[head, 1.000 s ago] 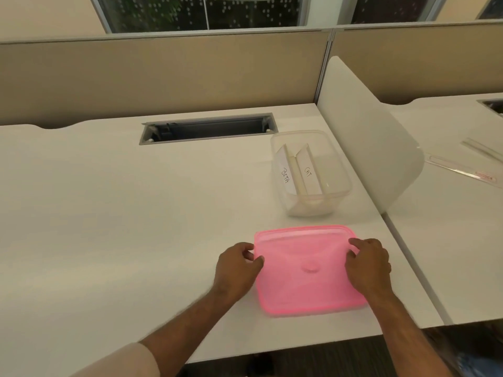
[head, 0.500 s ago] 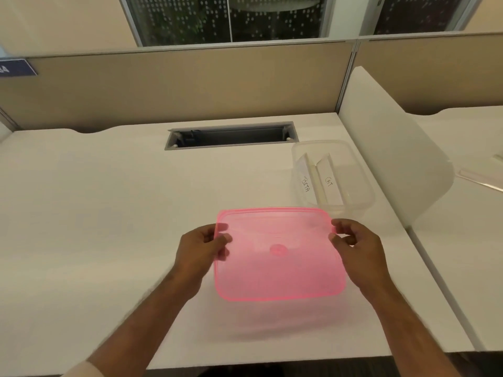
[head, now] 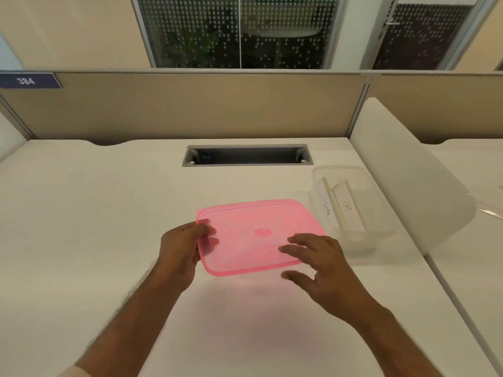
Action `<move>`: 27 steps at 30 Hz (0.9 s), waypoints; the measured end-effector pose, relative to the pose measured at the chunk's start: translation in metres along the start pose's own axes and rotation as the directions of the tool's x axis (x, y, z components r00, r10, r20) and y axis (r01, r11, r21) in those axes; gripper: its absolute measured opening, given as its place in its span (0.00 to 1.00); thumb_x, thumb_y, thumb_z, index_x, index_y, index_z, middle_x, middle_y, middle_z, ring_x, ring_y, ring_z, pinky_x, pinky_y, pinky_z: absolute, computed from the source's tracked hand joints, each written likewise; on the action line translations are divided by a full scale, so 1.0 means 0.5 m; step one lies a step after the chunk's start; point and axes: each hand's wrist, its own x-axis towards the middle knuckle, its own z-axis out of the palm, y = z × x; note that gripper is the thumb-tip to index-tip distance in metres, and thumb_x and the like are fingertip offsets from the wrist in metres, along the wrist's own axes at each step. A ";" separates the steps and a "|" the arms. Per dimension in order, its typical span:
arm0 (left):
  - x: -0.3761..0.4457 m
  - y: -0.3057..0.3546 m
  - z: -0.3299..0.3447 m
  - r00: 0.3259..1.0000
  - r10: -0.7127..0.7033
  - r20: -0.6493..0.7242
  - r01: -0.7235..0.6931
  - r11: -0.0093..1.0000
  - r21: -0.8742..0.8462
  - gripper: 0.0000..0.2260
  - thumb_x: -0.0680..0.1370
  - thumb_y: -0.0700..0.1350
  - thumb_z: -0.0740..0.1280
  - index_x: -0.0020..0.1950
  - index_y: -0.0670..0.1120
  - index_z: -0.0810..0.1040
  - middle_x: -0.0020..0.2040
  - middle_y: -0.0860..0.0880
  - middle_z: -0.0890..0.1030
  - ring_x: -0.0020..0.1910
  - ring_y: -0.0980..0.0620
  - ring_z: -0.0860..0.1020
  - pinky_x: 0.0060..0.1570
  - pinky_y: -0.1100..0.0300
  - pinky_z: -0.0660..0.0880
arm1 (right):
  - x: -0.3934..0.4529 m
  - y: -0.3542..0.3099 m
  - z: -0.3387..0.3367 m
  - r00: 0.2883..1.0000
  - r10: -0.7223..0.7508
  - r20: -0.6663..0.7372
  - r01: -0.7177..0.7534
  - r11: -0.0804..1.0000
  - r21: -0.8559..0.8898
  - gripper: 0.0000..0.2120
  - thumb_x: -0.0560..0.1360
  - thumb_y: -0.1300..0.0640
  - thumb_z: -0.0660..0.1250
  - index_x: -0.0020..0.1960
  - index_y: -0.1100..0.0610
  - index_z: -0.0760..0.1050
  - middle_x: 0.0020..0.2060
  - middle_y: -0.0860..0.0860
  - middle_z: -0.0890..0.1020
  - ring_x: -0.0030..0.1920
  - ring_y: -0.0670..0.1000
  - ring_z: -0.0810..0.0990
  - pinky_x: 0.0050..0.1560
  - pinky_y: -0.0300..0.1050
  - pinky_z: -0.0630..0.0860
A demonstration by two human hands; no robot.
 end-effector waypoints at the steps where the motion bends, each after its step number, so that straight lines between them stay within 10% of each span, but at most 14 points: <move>1: 0.005 0.003 -0.005 1.000 -0.020 0.007 0.020 1.000 -0.021 0.07 0.70 0.30 0.69 0.41 0.39 0.85 0.36 0.45 0.84 0.28 0.48 0.82 0.30 0.61 0.80 | 0.009 -0.006 0.006 0.998 -0.042 -0.049 0.040 0.998 -0.042 0.16 0.72 0.50 0.71 0.60 0.46 0.79 0.57 0.45 0.80 0.61 0.42 0.72 0.62 0.46 0.67; 12: 0.029 -0.029 -0.023 0.981 -0.013 0.193 0.038 0.991 -0.126 0.24 0.79 0.64 0.61 0.60 0.45 0.80 0.52 0.45 0.86 0.48 0.46 0.86 0.45 0.54 0.79 | 0.071 -0.026 -0.035 0.953 -0.186 -0.241 0.141 0.972 -0.190 0.11 0.72 0.65 0.68 0.52 0.55 0.83 0.48 0.45 0.85 0.49 0.48 0.82 0.49 0.49 0.73; 20: -0.021 -0.071 0.057 0.942 0.237 0.235 -0.245 0.970 0.003 0.27 0.73 0.63 0.64 0.67 0.51 0.75 0.59 0.49 0.83 0.57 0.49 0.81 0.53 0.55 0.77 | 0.105 -0.012 -0.081 0.929 0.145 -0.340 -0.035 0.950 0.310 0.06 0.76 0.60 0.70 0.52 0.52 0.81 0.40 0.39 0.83 0.42 0.42 0.80 0.45 0.33 0.75; 27: -0.060 -0.060 0.210 0.883 0.413 0.223 -0.433 0.900 0.048 0.22 0.77 0.61 0.59 0.70 0.56 0.73 0.61 0.55 0.82 0.59 0.55 0.80 0.56 0.59 0.78 | 0.097 0.052 -0.141 0.939 0.307 -0.152 -0.107 0.683 0.722 0.12 0.77 0.67 0.65 0.54 0.54 0.80 0.41 0.53 0.87 0.42 0.54 0.86 0.39 0.39 0.79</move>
